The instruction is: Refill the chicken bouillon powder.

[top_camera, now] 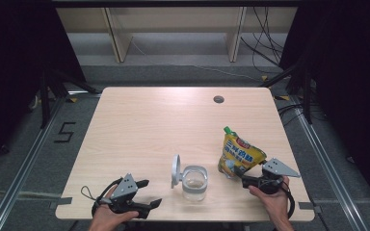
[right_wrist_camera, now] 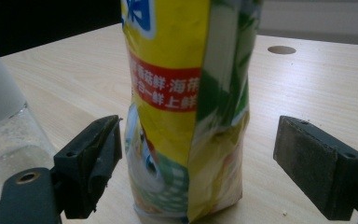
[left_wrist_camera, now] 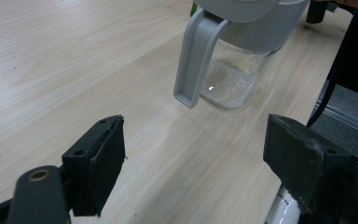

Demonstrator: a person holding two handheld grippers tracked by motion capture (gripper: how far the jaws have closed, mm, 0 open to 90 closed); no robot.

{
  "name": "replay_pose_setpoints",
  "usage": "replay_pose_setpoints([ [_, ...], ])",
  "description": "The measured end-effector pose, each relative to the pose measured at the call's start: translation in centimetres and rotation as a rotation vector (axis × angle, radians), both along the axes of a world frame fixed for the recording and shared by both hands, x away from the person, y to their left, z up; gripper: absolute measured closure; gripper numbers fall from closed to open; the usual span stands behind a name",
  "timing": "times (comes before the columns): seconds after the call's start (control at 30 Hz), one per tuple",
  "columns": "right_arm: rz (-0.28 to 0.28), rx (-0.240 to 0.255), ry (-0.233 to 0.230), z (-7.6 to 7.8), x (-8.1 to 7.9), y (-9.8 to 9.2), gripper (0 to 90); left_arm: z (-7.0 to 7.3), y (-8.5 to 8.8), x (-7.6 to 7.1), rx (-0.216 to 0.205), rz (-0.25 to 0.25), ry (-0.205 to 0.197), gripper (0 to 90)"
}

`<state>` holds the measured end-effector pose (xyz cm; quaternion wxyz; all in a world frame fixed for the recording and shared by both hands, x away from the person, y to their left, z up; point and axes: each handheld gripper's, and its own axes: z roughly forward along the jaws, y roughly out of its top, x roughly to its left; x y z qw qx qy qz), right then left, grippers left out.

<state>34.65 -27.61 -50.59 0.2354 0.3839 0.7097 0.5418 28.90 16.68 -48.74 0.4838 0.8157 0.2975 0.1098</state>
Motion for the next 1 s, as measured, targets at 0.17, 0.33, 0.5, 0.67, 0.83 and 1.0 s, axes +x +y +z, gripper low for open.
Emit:
replay_pose_setpoints([
  [0.17, -0.009, 0.001, 0.016, -0.4, 0.4, 0.5, 16.3, 0.0, -0.1, -0.1, -0.01, 0.005, 0.008, 20.2],
  [0.33, 0.0, -0.007, 0.0, -0.7, 1.0, 0.6, 17.5, 0.0, 0.0, -0.1, -0.011, 0.005, 0.008, 20.2],
  [0.5, -0.009, 0.014, 0.009, -0.9, 1.2, 0.9, 18.0, 0.0, 0.0, 0.0, 0.0, -0.002, 0.002, 20.2],
  [0.67, 0.016, 0.029, -0.034, -1.0, 1.7, 1.3, 18.3, 0.0, 0.0, 0.0, 0.006, -0.006, 0.006, 20.2],
  [0.83, -0.002, 0.021, -0.047, -1.0, 2.1, 1.4, 20.8, 0.0, -0.1, -0.2, -0.01, 0.011, 0.026, 20.2],
  [1.0, 0.001, 0.032, -0.062, -1.0, 2.2, 1.5, 24.6, -0.1, -0.2, -0.2, -0.025, 0.021, 0.024, 20.2],
])
